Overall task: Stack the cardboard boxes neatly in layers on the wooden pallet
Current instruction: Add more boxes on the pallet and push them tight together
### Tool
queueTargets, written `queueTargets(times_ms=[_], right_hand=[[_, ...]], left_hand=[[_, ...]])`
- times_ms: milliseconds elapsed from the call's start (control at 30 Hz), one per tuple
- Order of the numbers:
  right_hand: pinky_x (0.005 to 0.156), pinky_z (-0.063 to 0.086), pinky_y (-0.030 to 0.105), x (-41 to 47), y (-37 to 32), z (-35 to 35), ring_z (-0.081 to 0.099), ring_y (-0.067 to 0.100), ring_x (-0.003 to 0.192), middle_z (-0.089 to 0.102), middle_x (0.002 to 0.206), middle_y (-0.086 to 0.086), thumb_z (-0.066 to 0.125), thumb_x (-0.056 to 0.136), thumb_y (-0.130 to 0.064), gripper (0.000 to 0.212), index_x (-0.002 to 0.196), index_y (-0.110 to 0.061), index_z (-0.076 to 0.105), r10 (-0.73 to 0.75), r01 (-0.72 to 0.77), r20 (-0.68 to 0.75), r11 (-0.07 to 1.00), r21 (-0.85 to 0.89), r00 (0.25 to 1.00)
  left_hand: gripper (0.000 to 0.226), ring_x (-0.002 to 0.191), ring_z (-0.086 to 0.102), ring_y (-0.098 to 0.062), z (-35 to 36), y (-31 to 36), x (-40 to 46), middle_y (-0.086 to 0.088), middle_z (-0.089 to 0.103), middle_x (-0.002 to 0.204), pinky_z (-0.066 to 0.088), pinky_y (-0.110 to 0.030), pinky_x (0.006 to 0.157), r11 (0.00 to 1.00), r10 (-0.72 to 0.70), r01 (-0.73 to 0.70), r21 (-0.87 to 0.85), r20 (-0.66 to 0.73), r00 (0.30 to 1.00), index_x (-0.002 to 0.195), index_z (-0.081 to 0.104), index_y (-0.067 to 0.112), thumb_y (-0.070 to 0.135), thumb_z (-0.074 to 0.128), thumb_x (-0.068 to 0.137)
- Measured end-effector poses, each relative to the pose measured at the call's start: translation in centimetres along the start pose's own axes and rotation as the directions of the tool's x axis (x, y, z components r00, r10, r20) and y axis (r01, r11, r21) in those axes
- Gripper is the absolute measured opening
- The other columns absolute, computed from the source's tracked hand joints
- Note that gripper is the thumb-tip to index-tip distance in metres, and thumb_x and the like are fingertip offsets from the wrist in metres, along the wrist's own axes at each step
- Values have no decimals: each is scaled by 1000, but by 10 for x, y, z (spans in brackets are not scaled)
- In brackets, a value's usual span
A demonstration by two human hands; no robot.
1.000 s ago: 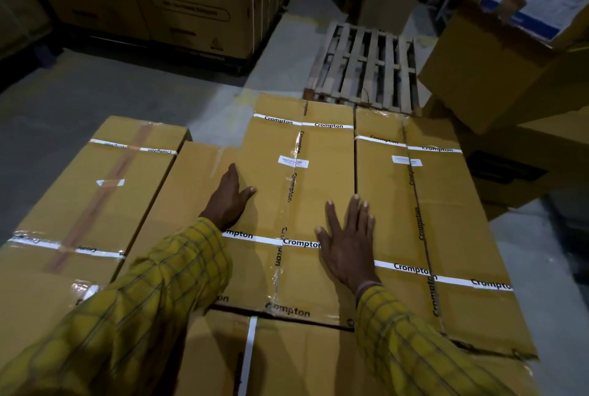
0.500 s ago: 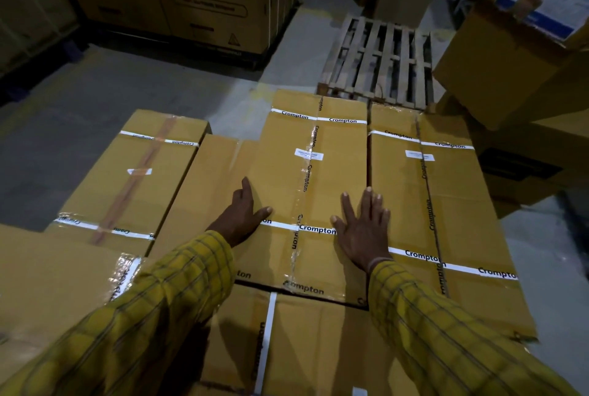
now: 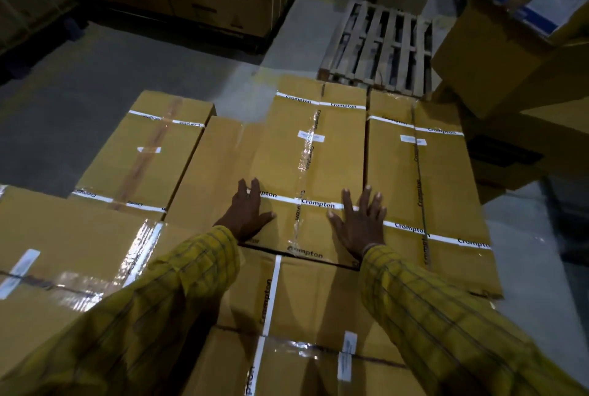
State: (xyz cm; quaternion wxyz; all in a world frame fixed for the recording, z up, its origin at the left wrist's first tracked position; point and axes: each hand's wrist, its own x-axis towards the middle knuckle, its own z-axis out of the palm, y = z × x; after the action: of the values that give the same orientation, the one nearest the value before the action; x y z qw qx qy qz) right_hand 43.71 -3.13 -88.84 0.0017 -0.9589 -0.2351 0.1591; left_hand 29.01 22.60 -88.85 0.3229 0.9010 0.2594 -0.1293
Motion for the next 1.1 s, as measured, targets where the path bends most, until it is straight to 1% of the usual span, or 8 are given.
queueTargets(times_ms=[133, 333, 500, 600, 700, 767, 900, 1100], right_hand=[[124, 0, 62, -33, -1, -8, -16, 48, 154, -24, 168, 20, 27, 103, -67, 78, 165, -31, -3, -12, 11, 95, 1000, 15, 995], [125, 3, 62, -102, -18, -62, -11, 45, 156, -19, 170, 17, 28, 103, -67, 78, 165, -32, -2, -56, 43, 116, 993, 111, 992], [125, 0, 61, -176, -45, -121, -15, 39, 157, -23, 170, 10, 30, 103, -66, 77, 165, -34, -2, -121, 99, 101, 974, 202, 987], [126, 1, 58, -216, -67, -145, -15, 37, 158, -21, 171, 8, 34, 104, -63, 75, 165, -34, 3, -153, 131, 65, 956, 262, 986], [126, 2, 56, -250, -95, -163, -14, 37, 158, -20, 171, 8, 37, 105, -60, 74, 166, -32, 5, -242, 218, 41, 924, 313, 969], [126, 2, 57, -270, -116, -176, -15, 37, 158, -20, 171, 9, 39, 105, -58, 74, 166, -31, 5, -323, 298, 14, 887, 353, 946], [127, 1, 53, -315, -165, -202, -15, 35, 158, -18, 171, 8, 40, 106, -55, 72, 166, -31, 7, -442, 412, -37, 801, 435, 896], [128, 2, 49, -369, -253, -233, -14, 34, 158, -15, 172, 9, 43, 106, -54, 73, 165, -31, 8, -617, 603, -142, 650, 462, 774]], left_hand=[[103, 155, -1, -50, -7, 0, -21, -30, -16, 166, 13, -50, 126, 997, 13, -16, 72, 44, 999, 164, -3, 9, 49, 64, 97], [89, 158, 2, -38, -47, 35, -104, -24, 0, 170, 13, -41, 126, 990, 123, -124, -69, -24, 992, 164, 10, 5, 35, 65, 100], [83, 159, 5, -31, -75, 54, -202, -17, 6, 171, 15, -44, 128, 971, 167, -181, -155, -98, 981, 163, 17, 9, 31, 65, 100], [83, 159, 7, -28, -91, 54, -259, -14, 9, 171, 13, -39, 128, 969, 118, -151, -193, -171, 978, 163, 19, 11, 35, 66, 100], [87, 159, 6, -23, -109, 45, -320, -10, 9, 172, 12, -36, 128, 965, 54, -114, -237, -245, 968, 164, 17, 15, 53, 59, 98], [83, 158, 5, -17, -122, 36, -361, -5, 9, 172, 13, -37, 128, 965, 11, -93, -244, -319, 948, 164, 16, 19, 48, 59, 101], [80, 158, 4, -14, -155, 16, -442, 0, 8, 172, 10, -25, 122, 972, -92, -10, -234, -420, 903, 164, 13, 23, 44, 58, 101], [81, 158, 8, -16, -212, -28, -540, 0, 11, 172, 14, -36, 128, 958, -195, 22, -285, -597, 778, 165, 13, 23, 43, 58, 101]])
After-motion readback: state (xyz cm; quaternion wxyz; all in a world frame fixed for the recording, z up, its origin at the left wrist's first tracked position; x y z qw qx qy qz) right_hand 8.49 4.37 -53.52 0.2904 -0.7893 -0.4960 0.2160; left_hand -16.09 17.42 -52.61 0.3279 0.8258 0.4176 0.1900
